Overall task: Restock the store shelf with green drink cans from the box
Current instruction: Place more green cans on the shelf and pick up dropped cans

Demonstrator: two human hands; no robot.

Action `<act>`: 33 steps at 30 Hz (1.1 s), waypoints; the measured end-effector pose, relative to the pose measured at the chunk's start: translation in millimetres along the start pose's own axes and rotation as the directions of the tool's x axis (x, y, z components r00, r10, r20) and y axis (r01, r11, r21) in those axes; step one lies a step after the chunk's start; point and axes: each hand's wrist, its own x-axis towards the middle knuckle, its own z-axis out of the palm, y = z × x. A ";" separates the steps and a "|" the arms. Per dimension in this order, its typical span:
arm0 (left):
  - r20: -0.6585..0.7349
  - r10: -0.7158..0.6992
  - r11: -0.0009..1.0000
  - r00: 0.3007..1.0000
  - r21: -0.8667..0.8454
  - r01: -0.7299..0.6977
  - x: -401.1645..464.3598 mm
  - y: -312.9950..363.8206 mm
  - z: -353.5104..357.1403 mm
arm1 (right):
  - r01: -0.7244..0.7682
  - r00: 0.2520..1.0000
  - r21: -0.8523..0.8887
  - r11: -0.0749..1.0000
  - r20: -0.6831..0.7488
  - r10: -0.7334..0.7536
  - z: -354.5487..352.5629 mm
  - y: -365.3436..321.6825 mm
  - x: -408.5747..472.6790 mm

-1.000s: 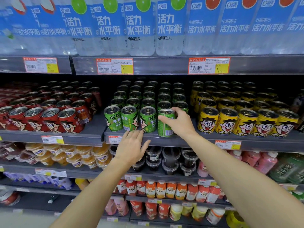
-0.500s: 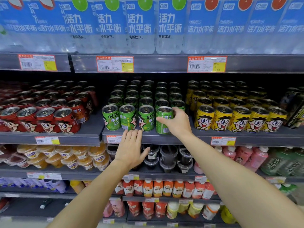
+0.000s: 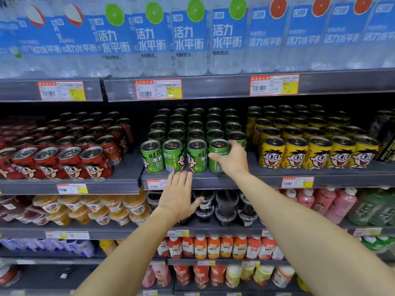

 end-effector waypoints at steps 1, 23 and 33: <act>0.001 0.001 1.000 1.000 0.003 -0.001 0.2 -0.1 -0.5 | -0.005 1.000 -0.008 1.000 -0.004 0.005 1.0 0.0 -0.2; -0.006 0.005 1.000 1.000 -0.009 -0.005 2.5 0.0 4.0 | 0.224 0.972 -0.691 0.688 0.105 -0.211 14.8 46.0 -53.6; -0.026 -0.006 1.000 1.000 0.004 0.006 -1.1 3.9 4.9 | 0.374 0.917 -0.787 0.490 0.237 -0.319 11.2 76.9 -71.8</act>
